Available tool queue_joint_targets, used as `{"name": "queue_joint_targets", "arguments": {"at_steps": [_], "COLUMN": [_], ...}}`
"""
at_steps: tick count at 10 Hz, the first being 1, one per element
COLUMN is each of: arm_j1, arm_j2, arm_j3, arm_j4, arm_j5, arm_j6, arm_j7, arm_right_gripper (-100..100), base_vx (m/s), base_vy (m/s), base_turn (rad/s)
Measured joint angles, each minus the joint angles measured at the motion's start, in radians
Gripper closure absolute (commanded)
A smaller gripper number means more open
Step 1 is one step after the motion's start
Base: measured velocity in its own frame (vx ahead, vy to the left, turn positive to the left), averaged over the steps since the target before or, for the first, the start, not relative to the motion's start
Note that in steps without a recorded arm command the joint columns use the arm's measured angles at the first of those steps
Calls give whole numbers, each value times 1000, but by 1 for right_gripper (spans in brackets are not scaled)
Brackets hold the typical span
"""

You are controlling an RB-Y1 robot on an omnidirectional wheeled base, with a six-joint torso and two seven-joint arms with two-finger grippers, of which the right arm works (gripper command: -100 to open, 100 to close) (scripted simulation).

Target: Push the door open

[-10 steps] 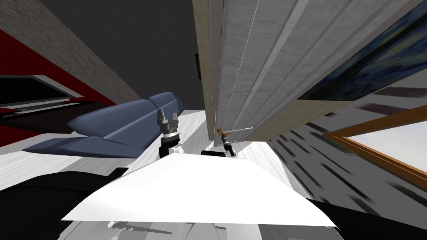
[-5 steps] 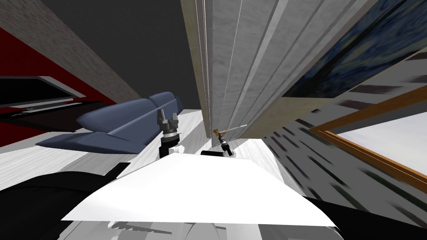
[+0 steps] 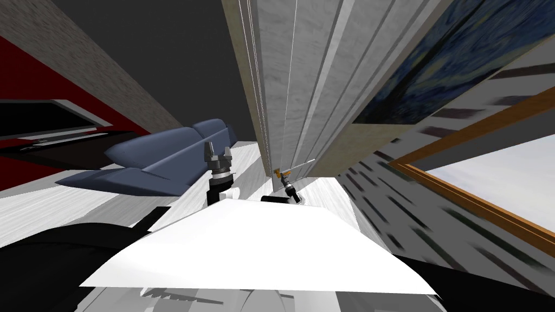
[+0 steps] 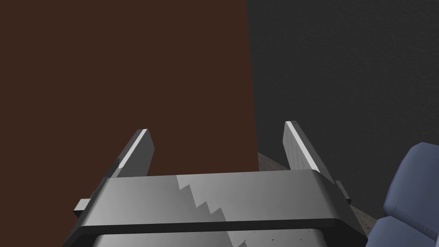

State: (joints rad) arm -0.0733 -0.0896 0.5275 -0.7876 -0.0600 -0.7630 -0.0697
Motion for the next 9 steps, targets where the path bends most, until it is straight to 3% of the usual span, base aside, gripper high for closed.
{"name": "queue_joint_targets", "arguments": {"at_steps": [1,3,9], "arm_j1": [-18,-14,-16], "arm_j2": [7,7,11], "arm_j3": [17,53,49], "arm_j4": [28,11,19], "arm_j5": [0,5,21], "arm_j6": [-11,-2,7], "arm_j7": [-4,-6,-7], "arm_right_gripper": [100,100,100], "base_vx": [-87,-104,-59], "base_vy": [-198,-137,-163], "base_turn": [15,16,152]}}
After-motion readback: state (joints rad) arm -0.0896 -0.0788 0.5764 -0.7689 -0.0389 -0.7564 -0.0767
